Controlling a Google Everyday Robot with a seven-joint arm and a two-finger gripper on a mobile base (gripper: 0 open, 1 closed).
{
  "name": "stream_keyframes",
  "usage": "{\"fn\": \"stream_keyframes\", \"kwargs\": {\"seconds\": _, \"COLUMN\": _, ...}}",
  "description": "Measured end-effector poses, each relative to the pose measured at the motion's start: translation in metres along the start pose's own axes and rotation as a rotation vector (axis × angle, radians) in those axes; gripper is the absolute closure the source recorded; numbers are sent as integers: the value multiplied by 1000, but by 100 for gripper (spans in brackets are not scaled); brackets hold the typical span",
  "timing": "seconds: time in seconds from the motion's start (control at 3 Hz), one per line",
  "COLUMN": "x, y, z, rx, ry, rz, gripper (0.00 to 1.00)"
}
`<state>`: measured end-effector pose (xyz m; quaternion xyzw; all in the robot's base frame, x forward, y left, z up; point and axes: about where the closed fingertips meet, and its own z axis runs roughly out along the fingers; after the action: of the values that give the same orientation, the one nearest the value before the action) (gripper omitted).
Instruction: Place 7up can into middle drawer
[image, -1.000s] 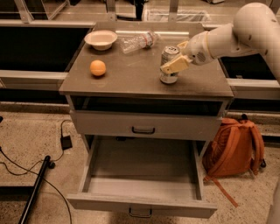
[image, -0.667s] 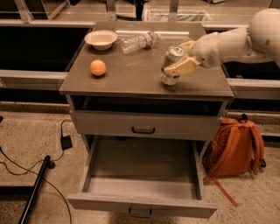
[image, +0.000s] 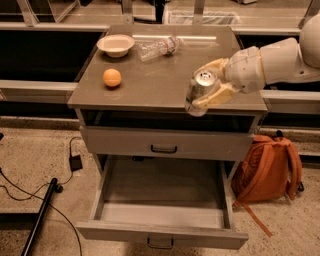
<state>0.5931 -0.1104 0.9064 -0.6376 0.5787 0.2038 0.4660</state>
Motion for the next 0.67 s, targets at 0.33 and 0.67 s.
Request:
{"fn": "stream_keyframes", "kwargs": {"seconds": 0.33, "x": 8, "y": 36, "z": 17, "rx": -91, "ry": 50, "rz": 6, "gripper": 100}}
{"fn": "stream_keyframes", "kwargs": {"seconds": 0.67, "x": 8, "y": 36, "z": 17, "rx": -91, "ry": 50, "rz": 6, "gripper": 100}}
